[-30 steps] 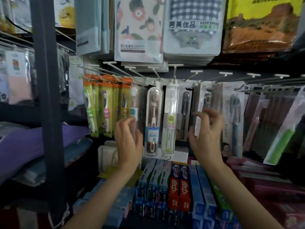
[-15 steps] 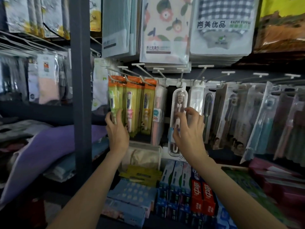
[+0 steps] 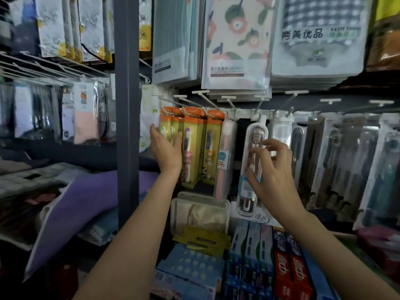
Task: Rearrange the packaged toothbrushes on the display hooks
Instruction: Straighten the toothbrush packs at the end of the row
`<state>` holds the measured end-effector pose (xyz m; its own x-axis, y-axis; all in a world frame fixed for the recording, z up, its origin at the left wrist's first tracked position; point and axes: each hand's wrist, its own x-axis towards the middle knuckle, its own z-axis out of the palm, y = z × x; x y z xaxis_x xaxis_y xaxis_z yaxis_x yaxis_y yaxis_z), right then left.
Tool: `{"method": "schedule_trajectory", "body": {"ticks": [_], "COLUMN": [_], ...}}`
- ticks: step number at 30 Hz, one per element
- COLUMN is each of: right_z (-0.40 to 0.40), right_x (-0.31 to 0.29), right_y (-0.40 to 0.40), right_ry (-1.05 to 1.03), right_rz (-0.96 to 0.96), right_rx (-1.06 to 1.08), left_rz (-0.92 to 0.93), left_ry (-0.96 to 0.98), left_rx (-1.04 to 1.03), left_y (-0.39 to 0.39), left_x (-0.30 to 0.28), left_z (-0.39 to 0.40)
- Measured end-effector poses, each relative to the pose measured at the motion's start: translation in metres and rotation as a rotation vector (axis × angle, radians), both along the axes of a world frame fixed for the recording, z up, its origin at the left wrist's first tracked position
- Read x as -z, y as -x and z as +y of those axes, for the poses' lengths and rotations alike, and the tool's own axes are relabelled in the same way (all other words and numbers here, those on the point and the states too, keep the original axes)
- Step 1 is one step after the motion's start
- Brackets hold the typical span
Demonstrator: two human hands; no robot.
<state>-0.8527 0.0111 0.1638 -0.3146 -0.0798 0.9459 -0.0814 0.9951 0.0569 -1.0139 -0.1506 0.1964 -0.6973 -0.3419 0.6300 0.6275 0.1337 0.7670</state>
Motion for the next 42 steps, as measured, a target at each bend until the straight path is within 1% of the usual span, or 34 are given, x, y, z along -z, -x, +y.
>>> {"method": "schedule_trajectory", "body": {"ticks": [5,9,12,14,19,23,25,30,33,35,37,39,42], "right_z": [-0.001,0.001,0.0,-0.001,0.002,0.004,0.004,0.007,0.007,0.012,0.021,0.035,0.064], "right_x": [-0.007,-0.011,-0.013,-0.014,-0.014,-0.011,-0.011,-0.009,-0.007,-0.004,0.001,0.007,0.016], "right_y": [0.004,0.005,0.009,0.012,0.016,0.018,0.019,0.017,0.01,0.0,-0.012,-0.024,-0.04], "right_ry": [0.001,0.013,0.016,0.019,0.027,0.023,0.025,0.037,0.039,0.044,0.087,0.127,0.179], "right_rz": [0.007,0.018,0.035,0.044,0.05,0.063,0.068,0.048,0.06,0.075,0.074,0.083,0.1], "right_rx": [-0.048,-0.059,-0.054,-0.049,-0.048,-0.028,-0.028,-0.028,-0.021,-0.022,-0.016,0.015,0.11], "left_rz": [-0.115,-0.117,-0.084,-0.053,0.09,0.08,0.051,0.051,0.062,0.138,0.256,0.386,0.592], "left_ry": [-0.081,-0.101,-0.131,-0.134,-0.025,0.128,0.123,0.125,0.11,0.083,0.089,0.155,0.312], "left_rx": [0.04,0.123,0.134,0.102,-0.048,-0.238,-0.223,-0.153,-0.212,-0.25,-0.223,-0.151,-0.09], "left_y": [0.013,0.008,0.013,0.017,0.017,0.013,0.01,0.003,-0.008,-0.023,-0.043,-0.065,-0.094], "left_x": [-0.015,-0.015,-0.014,-0.013,-0.012,-0.012,-0.012,0.001,0.013,0.023,0.035,0.045,0.052], "left_z": [-0.003,-0.004,-0.003,-0.004,-0.004,-0.011,-0.009,0.003,0.004,0.009,0.018,0.033,0.063]}}
